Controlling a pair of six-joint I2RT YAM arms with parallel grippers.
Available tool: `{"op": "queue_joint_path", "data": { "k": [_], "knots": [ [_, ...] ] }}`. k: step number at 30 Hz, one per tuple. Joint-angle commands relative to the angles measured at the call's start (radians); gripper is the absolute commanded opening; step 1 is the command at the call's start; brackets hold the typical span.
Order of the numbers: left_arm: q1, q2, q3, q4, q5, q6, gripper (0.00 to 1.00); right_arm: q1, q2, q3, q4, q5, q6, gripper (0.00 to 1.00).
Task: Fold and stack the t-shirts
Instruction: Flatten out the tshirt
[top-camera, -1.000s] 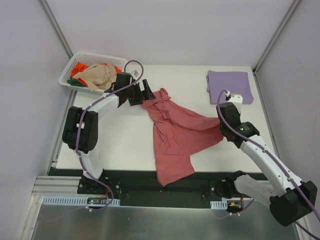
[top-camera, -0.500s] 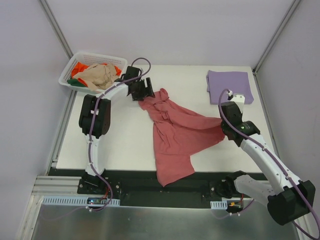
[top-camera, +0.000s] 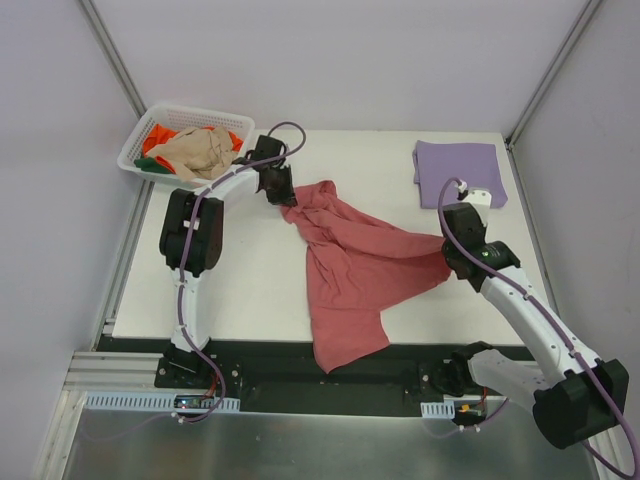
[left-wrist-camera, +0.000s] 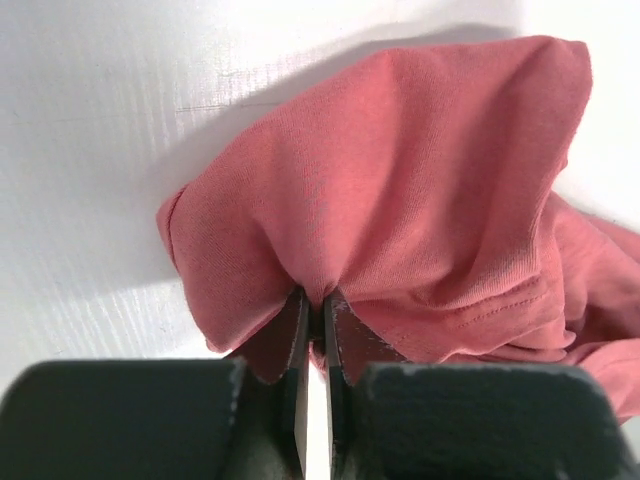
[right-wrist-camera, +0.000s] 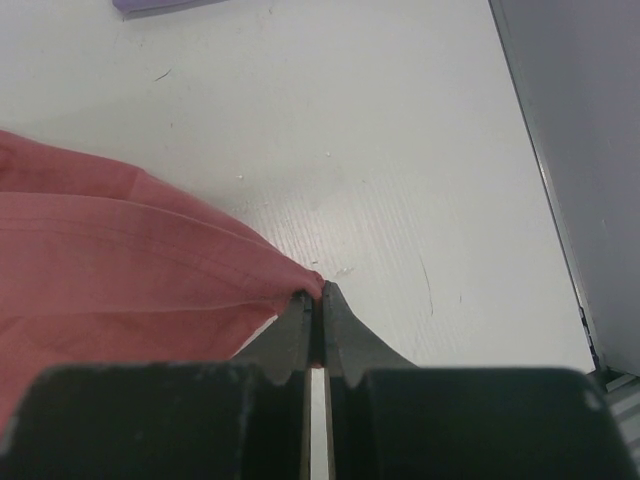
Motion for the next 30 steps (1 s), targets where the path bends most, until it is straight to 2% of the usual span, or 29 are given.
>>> {"op": "queue_joint_path", "data": {
  "k": [1, 8, 16, 24, 30],
  "knots": [
    [-0.005, -0.103, -0.004, -0.034, -0.037, 0.023, 0.0, -0.013, -0.001, 0.004, 0.01, 0.022, -0.015, 0.0],
    [0.009, -0.353, -0.104, -0.034, -0.078, 0.047, 0.0, -0.03, -0.022, 0.077, 0.0, 0.056, -0.024, 0.0],
    [0.019, -0.755, -0.231, -0.033, -0.167, 0.07, 0.0, -0.034, -0.153, 0.24, -0.019, 0.059, -0.076, 0.0],
    [0.019, -1.191, -0.179, 0.006, -0.23, 0.118, 0.0, -0.033, -0.324, 0.517, 0.024, -0.18, -0.156, 0.0],
    [0.019, -1.372, -0.044, 0.01, -0.141, 0.134, 0.0, -0.033, -0.314, 0.835, -0.069, -0.517, -0.153, 0.0]
  ]
}}
